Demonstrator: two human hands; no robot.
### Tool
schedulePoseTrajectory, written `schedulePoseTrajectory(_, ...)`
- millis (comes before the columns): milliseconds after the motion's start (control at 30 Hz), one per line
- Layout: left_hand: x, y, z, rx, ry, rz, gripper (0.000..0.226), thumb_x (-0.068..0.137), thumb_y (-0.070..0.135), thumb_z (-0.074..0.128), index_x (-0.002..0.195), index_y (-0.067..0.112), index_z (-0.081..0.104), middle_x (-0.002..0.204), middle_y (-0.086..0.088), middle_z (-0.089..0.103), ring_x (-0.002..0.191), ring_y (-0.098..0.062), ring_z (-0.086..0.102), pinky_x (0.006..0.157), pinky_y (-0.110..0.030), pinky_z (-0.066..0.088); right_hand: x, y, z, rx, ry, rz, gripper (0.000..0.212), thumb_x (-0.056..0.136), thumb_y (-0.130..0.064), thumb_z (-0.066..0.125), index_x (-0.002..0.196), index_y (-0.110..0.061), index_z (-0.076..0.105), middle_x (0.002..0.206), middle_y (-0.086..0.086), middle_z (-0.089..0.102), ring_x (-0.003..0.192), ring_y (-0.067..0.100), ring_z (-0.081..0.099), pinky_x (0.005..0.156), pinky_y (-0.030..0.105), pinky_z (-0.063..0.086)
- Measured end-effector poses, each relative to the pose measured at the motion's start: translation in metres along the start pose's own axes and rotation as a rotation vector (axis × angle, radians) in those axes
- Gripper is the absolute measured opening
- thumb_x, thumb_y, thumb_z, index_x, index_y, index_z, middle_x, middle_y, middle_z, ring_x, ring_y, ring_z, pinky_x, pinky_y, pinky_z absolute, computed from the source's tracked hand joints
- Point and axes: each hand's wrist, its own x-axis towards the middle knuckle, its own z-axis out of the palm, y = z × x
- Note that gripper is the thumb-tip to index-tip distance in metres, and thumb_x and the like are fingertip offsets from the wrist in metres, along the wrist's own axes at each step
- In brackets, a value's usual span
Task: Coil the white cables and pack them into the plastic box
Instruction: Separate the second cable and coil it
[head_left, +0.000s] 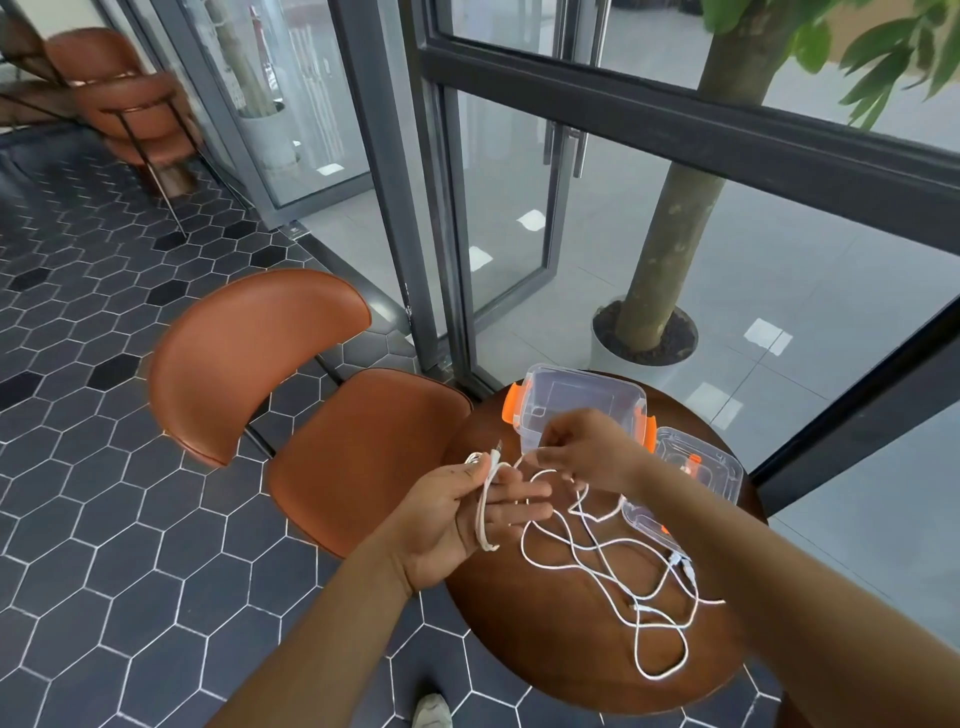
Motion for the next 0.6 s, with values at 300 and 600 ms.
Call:
schedulePoseTrajectory(300, 0.010, -0.018, 0.000, 0.187, 0.246, 0.115, 0.037, 0.107, 0.022, 0.039, 0.118, -0.005, 0.062, 0.116, -0.019, 0.072, 0.113, -0.032, 0.068, 0.091, -0.044, 0.057, -0.022, -0.043, -0.002, 0.244, -0.040, 0.039, 0.022, 0.097, -0.014, 0.058, 0.077, -0.010, 0.068, 0.056, 0.006, 0.066, 0.044, 0.018, 0.061, 0.048, 0.022, 0.050)
schedulePoseTrajectory(600, 0.016, -0.022, 0.013, -0.036, 0.333, 0.173, 0.035, 0.107, 0.019, 0.039, 0.106, -0.002, 0.067, 0.083, -0.011, 0.070, 0.075, -0.020, 0.066, 0.066, -0.031, 0.057, -0.045, -0.046, 0.041, -0.255, 0.086, -0.118, 0.014, 0.100, -0.022, 0.049, 0.112, -0.015, 0.048, 0.088, 0.006, 0.069, 0.070, 0.028, 0.068, 0.065, 0.042, 0.058)
